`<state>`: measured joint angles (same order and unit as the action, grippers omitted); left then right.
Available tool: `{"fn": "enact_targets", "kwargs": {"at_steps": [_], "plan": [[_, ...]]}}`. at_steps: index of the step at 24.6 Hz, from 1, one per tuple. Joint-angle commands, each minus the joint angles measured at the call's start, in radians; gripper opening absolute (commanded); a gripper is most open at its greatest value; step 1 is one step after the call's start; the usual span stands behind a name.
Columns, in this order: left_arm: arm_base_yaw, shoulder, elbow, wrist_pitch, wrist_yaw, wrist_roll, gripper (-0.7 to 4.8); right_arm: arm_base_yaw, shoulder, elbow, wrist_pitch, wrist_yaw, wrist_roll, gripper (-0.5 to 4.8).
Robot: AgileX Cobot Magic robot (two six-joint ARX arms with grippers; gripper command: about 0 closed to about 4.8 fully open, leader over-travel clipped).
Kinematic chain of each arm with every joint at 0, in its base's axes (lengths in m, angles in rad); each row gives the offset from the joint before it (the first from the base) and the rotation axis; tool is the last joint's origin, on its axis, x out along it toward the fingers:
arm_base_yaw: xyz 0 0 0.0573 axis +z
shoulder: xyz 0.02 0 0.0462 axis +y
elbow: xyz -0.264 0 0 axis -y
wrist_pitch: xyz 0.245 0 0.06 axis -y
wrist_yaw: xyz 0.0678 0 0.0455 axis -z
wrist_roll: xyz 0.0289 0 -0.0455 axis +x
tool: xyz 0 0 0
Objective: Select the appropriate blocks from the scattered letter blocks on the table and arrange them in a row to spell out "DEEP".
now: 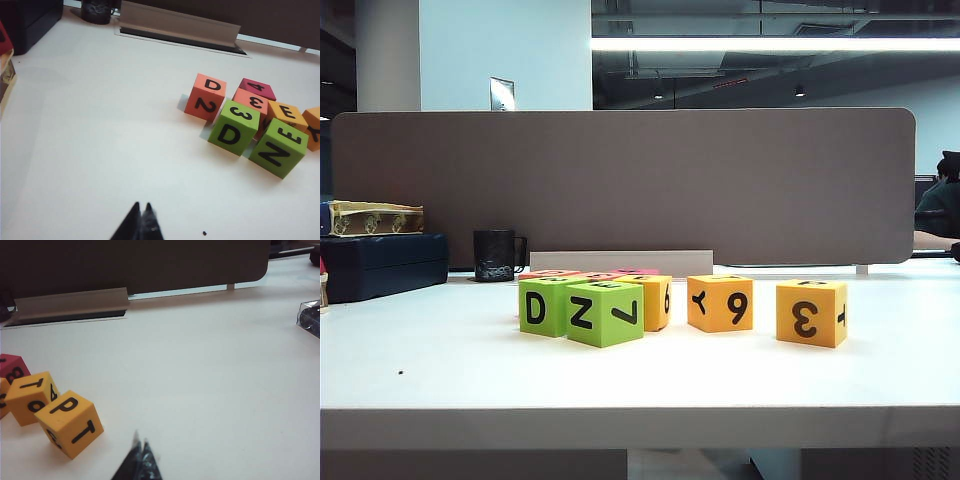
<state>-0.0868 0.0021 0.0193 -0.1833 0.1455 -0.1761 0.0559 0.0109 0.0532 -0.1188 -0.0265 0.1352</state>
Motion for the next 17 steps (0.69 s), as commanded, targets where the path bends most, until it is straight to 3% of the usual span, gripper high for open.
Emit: {"fn": "enact_targets", "kwargs": {"at_steps": [1, 4, 8, 12, 17], "plan": [[0.000, 0.001, 0.026, 0.005, 0.009, -0.001, -0.06, 0.001, -0.009, 0.051, -0.048, -0.002, 0.027, -0.01], [0.000, 0.001, 0.045, 0.005, 0.009, -0.029, -0.06, 0.001, -0.005, 0.113, -0.109, -0.002, 0.029, -0.01], [0.000, 0.001, 0.084, 0.005, 0.013, -0.126, -0.06, 0.001, -0.004, 0.238, -0.212, -0.002, 0.030, -0.02], [0.000, 0.001, 0.116, 0.004, 0.016, -0.129, -0.06, 0.001, -0.003, 0.317, -0.287, -0.008, 0.030, -0.01], [0.000, 0.002, 0.167, -0.007, 0.017, -0.127, -0.06, 0.001, -0.002, 0.439, -0.423, -0.086, 0.029, -0.01]]}}
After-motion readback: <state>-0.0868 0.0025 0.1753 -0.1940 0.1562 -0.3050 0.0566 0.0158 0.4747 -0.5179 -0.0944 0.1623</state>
